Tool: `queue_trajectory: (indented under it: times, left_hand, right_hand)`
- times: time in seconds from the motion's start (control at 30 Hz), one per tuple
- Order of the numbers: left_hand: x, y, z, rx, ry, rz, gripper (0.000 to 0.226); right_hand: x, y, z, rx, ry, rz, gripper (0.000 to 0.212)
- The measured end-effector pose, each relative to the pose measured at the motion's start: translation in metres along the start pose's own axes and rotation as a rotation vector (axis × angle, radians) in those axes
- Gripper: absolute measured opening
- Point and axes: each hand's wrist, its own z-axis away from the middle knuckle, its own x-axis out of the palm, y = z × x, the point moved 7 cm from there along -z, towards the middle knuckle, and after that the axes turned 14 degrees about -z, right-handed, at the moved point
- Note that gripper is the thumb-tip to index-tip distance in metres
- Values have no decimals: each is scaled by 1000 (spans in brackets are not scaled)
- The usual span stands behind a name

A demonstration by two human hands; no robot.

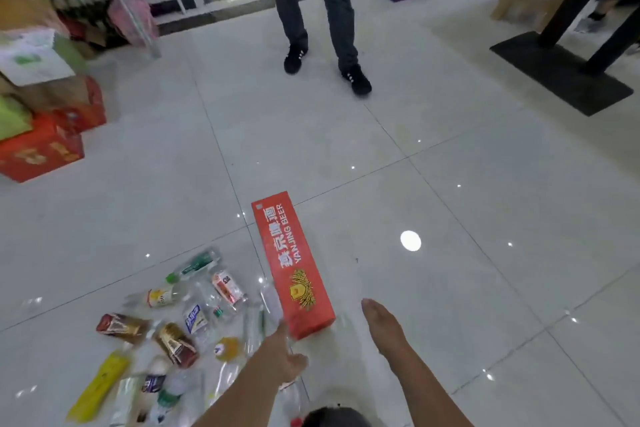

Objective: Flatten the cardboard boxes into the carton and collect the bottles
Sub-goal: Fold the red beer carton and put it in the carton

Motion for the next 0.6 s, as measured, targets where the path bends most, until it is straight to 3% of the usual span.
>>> queue_trajectory:
  times: [0.07,0.13,0.17,0.23,0.33,0.4,0.47,0.6]
  left_hand:
    - [36,-15,-74,-118,-68,384,62]
    - [67,-16,-137,-86,-127,511,68]
    - [80,-18,-177,-130,-112,676,73]
    - [94,-17,-248,-40,-11,841,60]
    - [103,8,-265,208,128,873,34]
    - [107,27,-272,314,137,979,19]
    - [107,40,-271,413,164,968,30]
    - [92,44,-270,492,176,671,41]
  right_hand:
    - [13,33,-68,-6,-36,-24,57]
    - [23,53,-137,-61,-63,-17,58]
    - [26,58,-169,-98,-75,-12,58]
    - [33,62,-229,-165,-94,-3,59]
    - [47,63,-291,-244,-156,10,61]
    - [53,63,-318,-258,-201,-29,63]
    - [55,61,-327,-230,-237,-93,66]
    - [48,47,-325,-206,-261,-340,68]
